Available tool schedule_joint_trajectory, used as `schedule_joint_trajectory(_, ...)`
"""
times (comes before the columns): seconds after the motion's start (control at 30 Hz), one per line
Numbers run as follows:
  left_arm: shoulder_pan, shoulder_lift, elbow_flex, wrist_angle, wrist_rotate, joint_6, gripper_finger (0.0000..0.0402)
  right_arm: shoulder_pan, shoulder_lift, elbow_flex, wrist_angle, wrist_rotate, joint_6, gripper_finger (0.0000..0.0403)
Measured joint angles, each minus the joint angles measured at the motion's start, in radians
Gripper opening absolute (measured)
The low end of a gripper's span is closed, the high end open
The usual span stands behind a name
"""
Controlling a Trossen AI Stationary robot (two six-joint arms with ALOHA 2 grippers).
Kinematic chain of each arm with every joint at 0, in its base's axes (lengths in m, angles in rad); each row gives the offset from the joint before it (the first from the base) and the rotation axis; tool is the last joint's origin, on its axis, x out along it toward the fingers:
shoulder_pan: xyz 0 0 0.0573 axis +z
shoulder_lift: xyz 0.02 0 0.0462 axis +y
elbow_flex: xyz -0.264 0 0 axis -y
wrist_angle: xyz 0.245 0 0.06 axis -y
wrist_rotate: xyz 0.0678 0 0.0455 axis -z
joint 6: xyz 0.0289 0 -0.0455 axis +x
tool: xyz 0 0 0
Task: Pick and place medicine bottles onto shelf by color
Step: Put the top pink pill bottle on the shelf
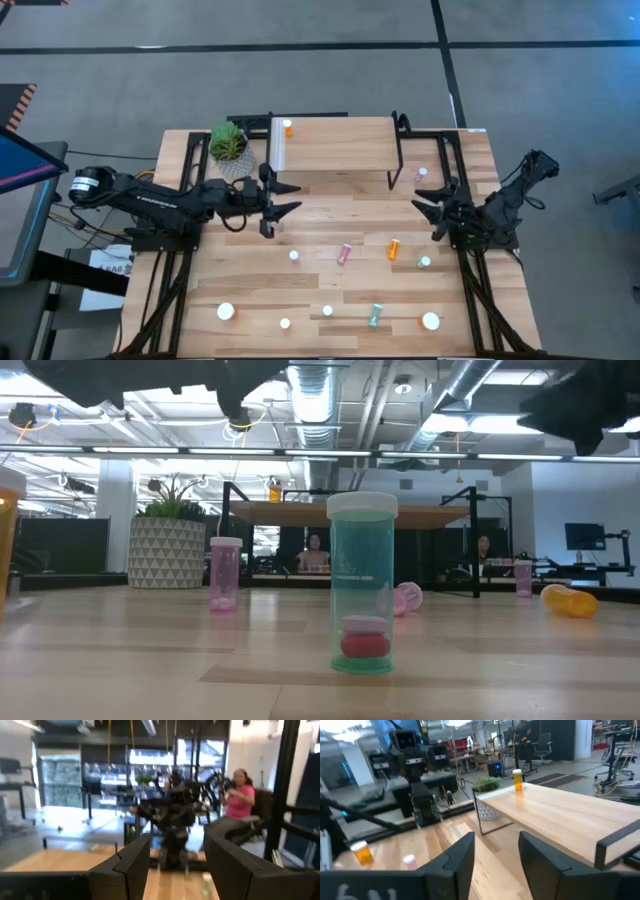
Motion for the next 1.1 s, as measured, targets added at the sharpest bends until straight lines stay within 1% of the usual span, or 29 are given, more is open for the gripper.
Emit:
schedule_joint_trajectory(0.17, -0.003, 0.000, 0.000, -0.078, -0.071, -0.036, 0.0174, -0.034, 0.000, 0.000, -0.212, 0.080, 0.219, 0.0193)
schedule_joint_trajectory(0.3, -0.003, 0.000, 0.000, -0.110, -0.075, -0.043, 0.0174, -0.109, 0.000, 0.000, -0.338, 0.084, 0.368, 0.0192)
schedule_joint_trajectory(0.47, -0.003, 0.000, 0.000, -0.120, -0.075, -0.040, 0.0174, -0.235, 0.000, 0.000, -0.446, 0.073, 0.461, 0.0189)
schedule_joint_trajectory(0.6, -0.003, 0.000, 0.000, -0.120, -0.075, -0.028, 0.0174, -0.366, 0.000, 0.000, -0.489, -0.001, 0.467, 0.0189)
schedule_joint_trajectory(0.8, -0.003, 0.000, 0.000, -0.136, -0.092, -0.009, 0.0174, -0.568, 0.001, 0.000, -0.502, -0.159, 0.425, 0.0189)
schedule_joint_trajectory(0.87, -0.003, 0.000, 0.000, -0.141, -0.102, 0.001, 0.0174, -0.631, 0.003, 0.000, -0.538, -0.201, 0.425, 0.0189)
schedule_joint_trajectory(0.93, -0.003, 0.000, 0.000, -0.146, -0.106, 0.002, 0.0174, -0.690, 0.005, 0.000, -0.595, -0.239, 0.459, 0.0189)
schedule_joint_trajectory(1.03, -0.003, 0.000, 0.000, -0.146, -0.108, 0.002, 0.0174, -0.761, 0.019, -0.003, -0.597, -0.297, 0.488, 0.0189)
schedule_joint_trajectory(1.1, -0.003, 0.000, 0.000, -0.148, -0.108, 0.004, 0.0174, -0.790, 0.034, -0.003, -0.584, -0.314, 0.489, 0.0189)
